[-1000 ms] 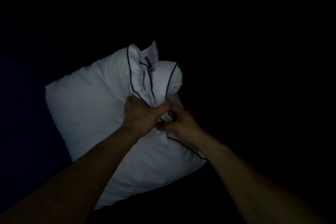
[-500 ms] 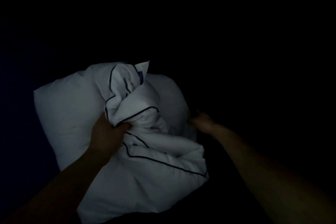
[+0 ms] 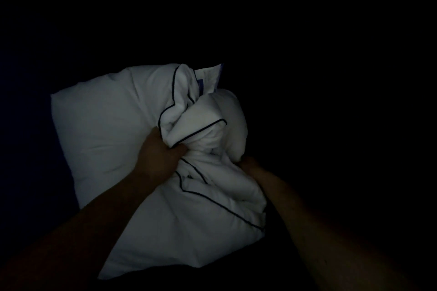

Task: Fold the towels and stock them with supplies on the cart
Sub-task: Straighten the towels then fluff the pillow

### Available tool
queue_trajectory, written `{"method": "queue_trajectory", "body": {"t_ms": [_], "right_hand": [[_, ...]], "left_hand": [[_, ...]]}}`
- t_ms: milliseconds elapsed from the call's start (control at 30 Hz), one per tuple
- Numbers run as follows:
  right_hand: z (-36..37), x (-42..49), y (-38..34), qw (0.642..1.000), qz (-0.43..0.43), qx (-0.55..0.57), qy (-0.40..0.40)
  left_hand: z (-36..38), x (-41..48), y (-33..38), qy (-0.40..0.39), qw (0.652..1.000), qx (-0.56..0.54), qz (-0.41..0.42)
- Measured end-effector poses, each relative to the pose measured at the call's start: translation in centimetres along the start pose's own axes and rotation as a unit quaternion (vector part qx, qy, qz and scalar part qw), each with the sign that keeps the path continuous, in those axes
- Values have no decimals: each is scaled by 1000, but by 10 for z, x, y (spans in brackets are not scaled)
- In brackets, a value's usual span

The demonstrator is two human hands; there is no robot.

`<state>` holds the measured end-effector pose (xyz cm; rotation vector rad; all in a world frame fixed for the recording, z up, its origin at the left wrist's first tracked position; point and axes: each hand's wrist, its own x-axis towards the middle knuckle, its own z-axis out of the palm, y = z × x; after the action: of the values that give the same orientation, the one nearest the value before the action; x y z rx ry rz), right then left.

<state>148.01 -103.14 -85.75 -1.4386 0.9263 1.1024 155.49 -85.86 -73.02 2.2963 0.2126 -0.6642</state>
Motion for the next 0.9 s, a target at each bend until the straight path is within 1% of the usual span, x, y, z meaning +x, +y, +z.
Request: {"method": "queue_trajectory", "body": {"t_ms": [67, 133, 200, 267, 367, 533, 733, 833, 900], "right_hand": [[1, -40, 11, 996, -76, 38, -25], [1, -87, 26, 979, -127, 146, -60], [5, -129, 30, 966, -143, 202, -69], [6, -179, 31, 959, -166, 219, -70], [-10, -251, 38, 949, -207, 236, -29], [-74, -377, 34, 911, -295, 289, 7], [-120, -519, 45, 865, -376, 316, 100], [-132, -591, 60, 832, -425, 328, 139], [-138, -638, 73, 804, -464, 332, 166]], "left_hand": [[-16, -16, 18, -12, 1000, -4, 0], [-45, -36, 34, -26, 999, -23, -14], [-78, -58, 47, -35, 998, -39, -39], [-102, -88, 66, -60, 997, -26, -33], [-113, -130, 112, -90, 996, 9, 13], [-117, -196, 222, -68, 990, 4, 122], [-136, -296, 321, -44, 974, -11, 220], [-148, -346, 361, -19, 957, -35, 288], [-153, -378, 388, -6, 938, -53, 343]]}}
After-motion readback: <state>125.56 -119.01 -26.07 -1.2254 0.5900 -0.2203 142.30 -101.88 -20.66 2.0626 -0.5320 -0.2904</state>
